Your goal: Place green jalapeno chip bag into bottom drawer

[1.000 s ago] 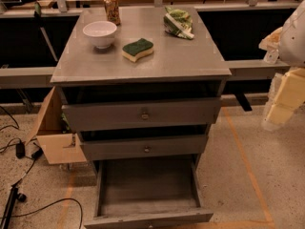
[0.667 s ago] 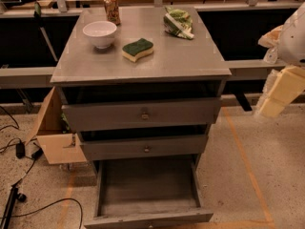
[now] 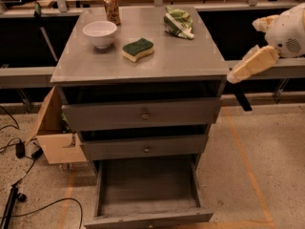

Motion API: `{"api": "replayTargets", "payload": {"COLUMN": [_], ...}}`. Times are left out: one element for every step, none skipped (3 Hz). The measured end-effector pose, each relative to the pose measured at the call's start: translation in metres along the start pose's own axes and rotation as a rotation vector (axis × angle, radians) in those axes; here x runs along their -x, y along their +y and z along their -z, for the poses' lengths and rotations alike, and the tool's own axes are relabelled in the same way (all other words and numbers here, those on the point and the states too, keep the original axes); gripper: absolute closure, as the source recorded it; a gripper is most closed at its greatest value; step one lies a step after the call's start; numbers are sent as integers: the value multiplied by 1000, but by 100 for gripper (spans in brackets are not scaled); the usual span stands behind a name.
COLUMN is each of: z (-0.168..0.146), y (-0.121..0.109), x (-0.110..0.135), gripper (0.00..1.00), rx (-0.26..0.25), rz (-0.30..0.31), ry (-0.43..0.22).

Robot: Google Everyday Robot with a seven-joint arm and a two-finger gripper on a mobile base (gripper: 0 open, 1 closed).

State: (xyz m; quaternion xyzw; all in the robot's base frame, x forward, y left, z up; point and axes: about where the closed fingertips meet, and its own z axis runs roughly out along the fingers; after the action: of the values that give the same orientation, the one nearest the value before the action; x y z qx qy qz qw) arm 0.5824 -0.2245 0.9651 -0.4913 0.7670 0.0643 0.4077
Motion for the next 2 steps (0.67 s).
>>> {"api": "replayTargets", "payload": {"z": [-42, -100], "y": [-41, -72], "x": [21, 31], "gripper": [0, 0], "rx": [-50, -92], "rz": [-66, -139], "ry": [-159, -231]}}
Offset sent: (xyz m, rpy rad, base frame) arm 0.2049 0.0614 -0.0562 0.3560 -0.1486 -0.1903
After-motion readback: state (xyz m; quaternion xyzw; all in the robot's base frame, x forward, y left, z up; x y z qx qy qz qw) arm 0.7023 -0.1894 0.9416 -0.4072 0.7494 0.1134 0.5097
